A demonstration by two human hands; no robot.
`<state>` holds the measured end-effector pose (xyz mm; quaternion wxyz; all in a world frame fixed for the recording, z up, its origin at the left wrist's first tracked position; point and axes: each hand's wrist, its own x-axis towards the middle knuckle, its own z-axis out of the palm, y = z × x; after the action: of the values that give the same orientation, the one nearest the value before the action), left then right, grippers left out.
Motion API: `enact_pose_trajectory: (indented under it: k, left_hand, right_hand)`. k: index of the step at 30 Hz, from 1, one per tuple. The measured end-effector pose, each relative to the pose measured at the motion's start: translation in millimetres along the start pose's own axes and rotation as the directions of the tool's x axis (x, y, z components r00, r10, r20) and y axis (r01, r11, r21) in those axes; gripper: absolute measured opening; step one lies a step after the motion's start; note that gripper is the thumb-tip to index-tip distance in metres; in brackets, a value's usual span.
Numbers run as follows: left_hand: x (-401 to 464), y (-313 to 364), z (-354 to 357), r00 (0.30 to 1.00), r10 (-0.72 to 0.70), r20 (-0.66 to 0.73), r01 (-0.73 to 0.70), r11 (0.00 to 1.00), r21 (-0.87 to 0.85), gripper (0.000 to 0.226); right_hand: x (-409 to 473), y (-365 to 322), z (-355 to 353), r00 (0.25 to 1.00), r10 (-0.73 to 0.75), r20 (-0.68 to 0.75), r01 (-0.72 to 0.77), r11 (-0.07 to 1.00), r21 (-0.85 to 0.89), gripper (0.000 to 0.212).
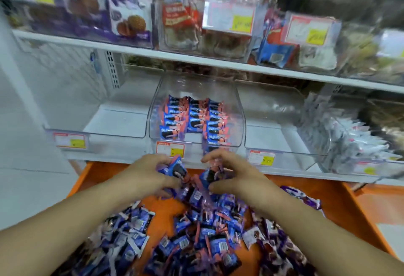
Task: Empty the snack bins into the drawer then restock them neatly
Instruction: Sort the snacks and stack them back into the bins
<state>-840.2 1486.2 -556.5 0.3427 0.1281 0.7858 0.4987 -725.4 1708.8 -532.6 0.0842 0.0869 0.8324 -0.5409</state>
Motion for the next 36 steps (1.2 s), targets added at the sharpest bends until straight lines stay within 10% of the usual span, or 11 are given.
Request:
enact_pose_trajectory:
  k: [11,16,23,36]
  left_hand:
    - [-28.5,43.3,3.0,0.99,0.137,0.027,-0.11,0.886,-0.451,0.039]
    - [-10.4,38.9,-5.7,0.98,0.187,-0.064,-0.194,0.973,-0.124,0.08]
    - [2.9,34.0,-23.0,0.972,0.22,-0.087,-0.228,0.969,-0.095,0.089]
    - [34.8,28.6,-91.2,0.816,0.52,-0.251,-0.333,0.779,0.531,0.067]
  right_hand:
    - [0.3,-32.1,6.5,0.912,-0.12,-0.392,0.213,0.956,0.202,0.016]
    - [20.1,-36.9,14.0,0.885,-0.178,-0.431,0.21,0.977,0.029,0.019]
    - [39.3,-39.0,4.0,0.964,-0.162,-0.212,0.143,0.984,-0.103,0.038]
    - [124.9,-53.6,-20.1,0.924,-0.278,-0.262,0.219,0.948,-0.233,0.042]
